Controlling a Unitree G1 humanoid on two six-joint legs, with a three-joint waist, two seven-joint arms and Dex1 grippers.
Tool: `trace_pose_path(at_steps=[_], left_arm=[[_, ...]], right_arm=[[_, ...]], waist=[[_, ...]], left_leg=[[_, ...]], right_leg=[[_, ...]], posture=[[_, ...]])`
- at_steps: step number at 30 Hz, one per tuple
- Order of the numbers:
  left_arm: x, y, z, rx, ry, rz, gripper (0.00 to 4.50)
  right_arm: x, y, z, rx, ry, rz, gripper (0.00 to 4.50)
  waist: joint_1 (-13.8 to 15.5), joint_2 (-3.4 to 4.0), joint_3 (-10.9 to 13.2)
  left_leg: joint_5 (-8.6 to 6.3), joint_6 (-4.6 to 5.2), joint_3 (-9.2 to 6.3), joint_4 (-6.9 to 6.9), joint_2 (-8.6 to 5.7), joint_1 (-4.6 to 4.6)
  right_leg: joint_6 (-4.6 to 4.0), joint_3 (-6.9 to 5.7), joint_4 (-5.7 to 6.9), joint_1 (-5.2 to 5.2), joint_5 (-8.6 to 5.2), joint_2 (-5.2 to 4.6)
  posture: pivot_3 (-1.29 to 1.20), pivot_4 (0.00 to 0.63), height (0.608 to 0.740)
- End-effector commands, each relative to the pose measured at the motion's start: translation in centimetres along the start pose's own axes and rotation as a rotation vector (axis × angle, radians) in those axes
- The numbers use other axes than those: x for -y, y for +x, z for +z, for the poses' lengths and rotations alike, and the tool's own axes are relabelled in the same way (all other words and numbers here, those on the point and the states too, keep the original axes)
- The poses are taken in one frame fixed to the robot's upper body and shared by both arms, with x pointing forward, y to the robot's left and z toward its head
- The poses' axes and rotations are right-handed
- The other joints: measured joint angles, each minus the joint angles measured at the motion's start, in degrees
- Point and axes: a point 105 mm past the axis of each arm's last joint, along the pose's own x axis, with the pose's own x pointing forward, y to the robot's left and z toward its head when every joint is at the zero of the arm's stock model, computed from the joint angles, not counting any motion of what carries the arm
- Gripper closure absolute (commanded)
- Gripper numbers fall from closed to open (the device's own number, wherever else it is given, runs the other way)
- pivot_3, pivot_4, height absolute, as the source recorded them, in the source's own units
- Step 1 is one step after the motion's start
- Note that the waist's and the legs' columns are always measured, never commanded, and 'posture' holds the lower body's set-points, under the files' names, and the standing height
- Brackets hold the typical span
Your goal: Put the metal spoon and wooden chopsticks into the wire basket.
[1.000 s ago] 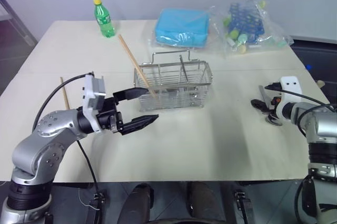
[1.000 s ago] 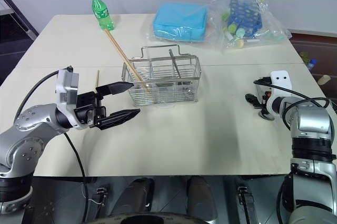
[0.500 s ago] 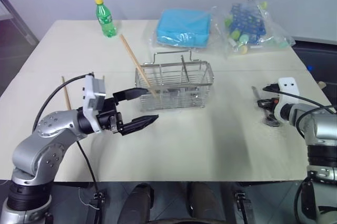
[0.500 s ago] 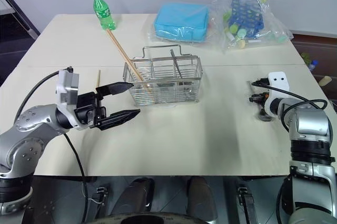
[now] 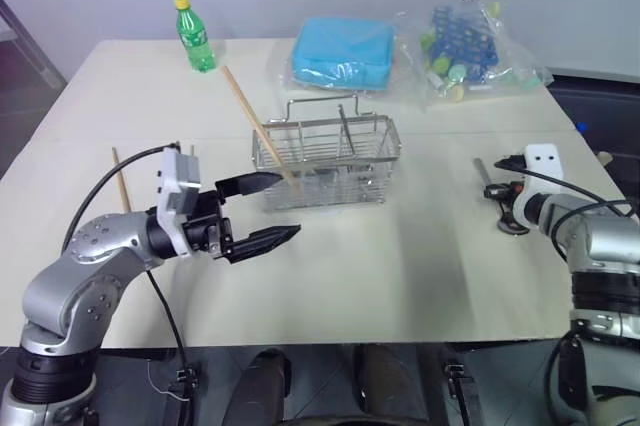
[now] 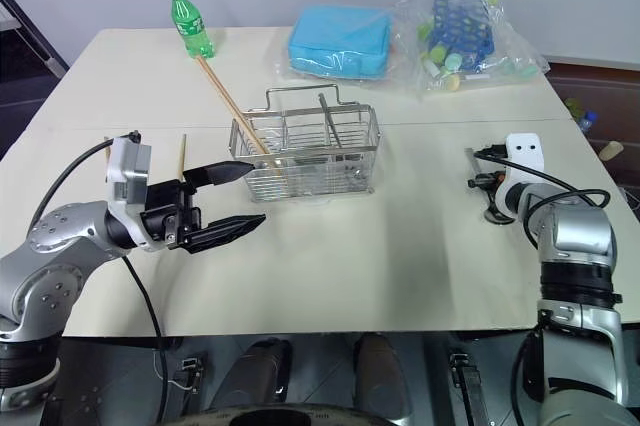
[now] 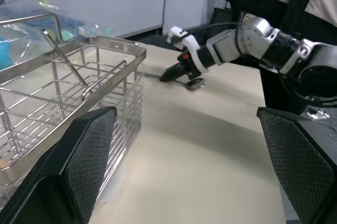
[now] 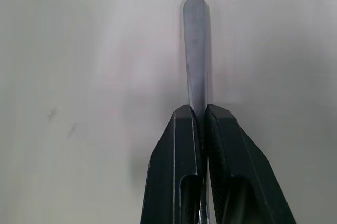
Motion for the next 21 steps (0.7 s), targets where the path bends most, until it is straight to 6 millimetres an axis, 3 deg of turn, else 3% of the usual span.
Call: trace_pose_path(at_steps=[1,7,12,16,21], left_arm=[[-0.3,0.0,0.4,0.011,0.045,0.003,0.0],[-0.5,0.0,-0.6,0.01,0.03,0.015,0.0],[-0.5,0.1,-1.2,0.013,0.016,0.022,0.0],[-0.3,0.3,-1.4,0.018,0.004,0.016,0.0],[-0.3,0.5,-1.3,0.021,0.0,0.007,0.0]], right_arm=[[-0.1,-1.3,6.1,0.274,0.021,-0.044,4.48],[-2.3,-3.4,10.8,0.508,0.008,-0.032,4.48],[-4.8,-5.2,13.6,0.663,0.019,0.013,4.48],[-8.3,-7.4,15.3,0.812,0.041,0.125,4.48],[-12.9,-9.4,16.0,0.924,0.123,0.329,4.48]], waist=[[0.05,0.2,0.12],[0.26,0.38,0.23],[0.18,0.4,0.26],[0.05,0.45,0.29],[0.03,0.47,0.3]], left_leg=[[0.0,0.0,0.0,-0.02,0.0,-0.03],[0.0,-0.01,-0.02,-0.19,0.0,-0.13],[0.0,-0.01,-0.02,-0.19,0.0,-0.15],[0.0,-0.01,-0.02,-0.17,0.03,-0.1],[0.0,-0.01,-0.04,-0.17,0.05,-0.1]], right_leg=[[0.08,0.0,0.0,-0.04,0.04,0.0],[0.19,0.0,0.01,-0.22,0.1,0.0],[0.19,0.0,-0.01,-0.22,0.1,0.0],[0.18,0.0,0.03,-0.22,0.1,0.02],[0.19,0.0,0.05,-0.23,0.1,0.04]], posture=[[0.0,0.15,0.74],[0.0,0.15,0.74],[0.0,0.15,0.74],[0.0,0.15,0.74],[0.0,0.15,0.74]])
